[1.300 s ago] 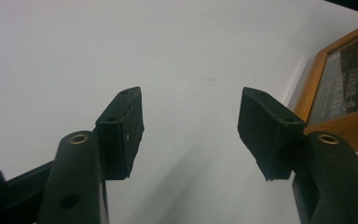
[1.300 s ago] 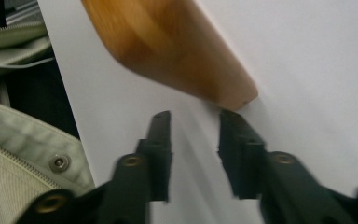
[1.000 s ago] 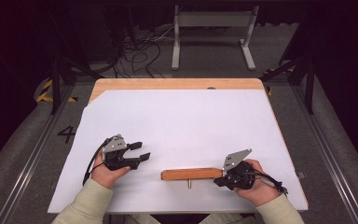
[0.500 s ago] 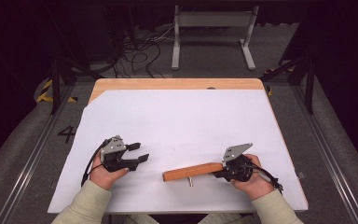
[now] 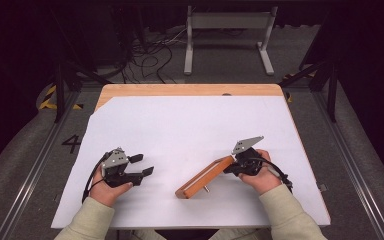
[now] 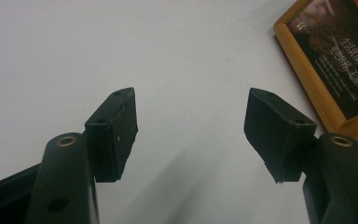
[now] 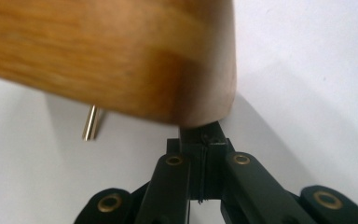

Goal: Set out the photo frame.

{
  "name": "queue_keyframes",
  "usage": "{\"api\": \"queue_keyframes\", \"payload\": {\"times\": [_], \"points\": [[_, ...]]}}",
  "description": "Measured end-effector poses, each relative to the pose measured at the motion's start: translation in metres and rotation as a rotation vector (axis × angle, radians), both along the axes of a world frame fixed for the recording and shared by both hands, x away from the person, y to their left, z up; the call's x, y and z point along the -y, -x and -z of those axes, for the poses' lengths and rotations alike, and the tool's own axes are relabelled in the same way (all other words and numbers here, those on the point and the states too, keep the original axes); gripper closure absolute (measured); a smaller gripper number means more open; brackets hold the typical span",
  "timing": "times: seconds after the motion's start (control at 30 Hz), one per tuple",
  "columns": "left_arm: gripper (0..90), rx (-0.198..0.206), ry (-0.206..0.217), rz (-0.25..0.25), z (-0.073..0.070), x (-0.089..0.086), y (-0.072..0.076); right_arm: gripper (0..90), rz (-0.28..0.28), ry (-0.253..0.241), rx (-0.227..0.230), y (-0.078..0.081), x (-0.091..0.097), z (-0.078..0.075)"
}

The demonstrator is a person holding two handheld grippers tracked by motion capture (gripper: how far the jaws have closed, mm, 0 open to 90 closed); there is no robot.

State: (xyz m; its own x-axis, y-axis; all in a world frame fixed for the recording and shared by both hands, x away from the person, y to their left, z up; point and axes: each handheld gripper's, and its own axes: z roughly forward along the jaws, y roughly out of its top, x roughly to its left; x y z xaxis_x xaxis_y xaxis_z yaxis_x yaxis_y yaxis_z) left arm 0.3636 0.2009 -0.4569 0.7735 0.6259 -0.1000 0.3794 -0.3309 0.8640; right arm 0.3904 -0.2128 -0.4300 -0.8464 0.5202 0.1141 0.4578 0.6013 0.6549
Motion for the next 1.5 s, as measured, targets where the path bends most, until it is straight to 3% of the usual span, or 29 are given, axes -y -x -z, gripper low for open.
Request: {"api": "queue_keyframes", "payload": {"times": [0.23, 0.37, 0.47, 0.6, 0.7, 0.93, 1.0, 1.03, 1.2, 1.37, 1.5], "points": [[33.3, 0.015, -0.011, -0.018, 0.0, -0.005, 0.003, 90.0, 0.024, -0.013, -0.001, -0.019, -0.011, -0.002], [29.6, -0.016, 0.007, -0.035, 0.001, -0.007, 0.003, 90.0, 0.022, -0.029, -0.004, -0.03, -0.021, -0.002], [29.4, 0.0, 0.003, -0.033, 0.001, -0.008, 0.002, 90.0, 0.022, -0.027, -0.003, -0.037, -0.03, -0.002], [25.1, -0.007, 0.007, -0.046, 0.001, -0.008, 0.001, 90.0, 0.008, -0.033, -0.005, -0.045, -0.043, 0.0], [22.7, 0.02, 0.008, -0.063, 0.0, -0.01, 0.0, 90.0, -0.003, -0.042, -0.012, -0.051, -0.052, 0.001], [15.1, 0.007, -0.004, -0.06, 0.002, -0.009, -0.003, 90.0, -0.041, -0.049, -0.012, -0.06, -0.072, 0.002], [14.4, -0.013, 0.006, -0.061, 0.002, -0.008, -0.002, 90.0, -0.055, -0.045, -0.013, -0.061, -0.076, 0.002], [14.2, -0.001, 0.005, -0.06, 0.002, -0.009, -0.003, 90.0, -0.059, -0.046, -0.012, -0.062, -0.078, 0.002], [14.2, -0.008, 0.004, -0.059, 0.002, -0.009, -0.003, 90.0, -0.058, -0.053, -0.007, -0.062, -0.076, 0.0], [13.5, -0.008, 0.013, -0.079, 0.0, -0.012, -0.002, 86.2, 0.002, -0.008, 0.028, -0.055, -0.065, -0.011], [13.3, -0.003, 0.009, -0.09, -0.001, -0.013, -0.002, 80.3, 0.029, -0.017, 0.032, -0.047, -0.055, -0.022]]}}
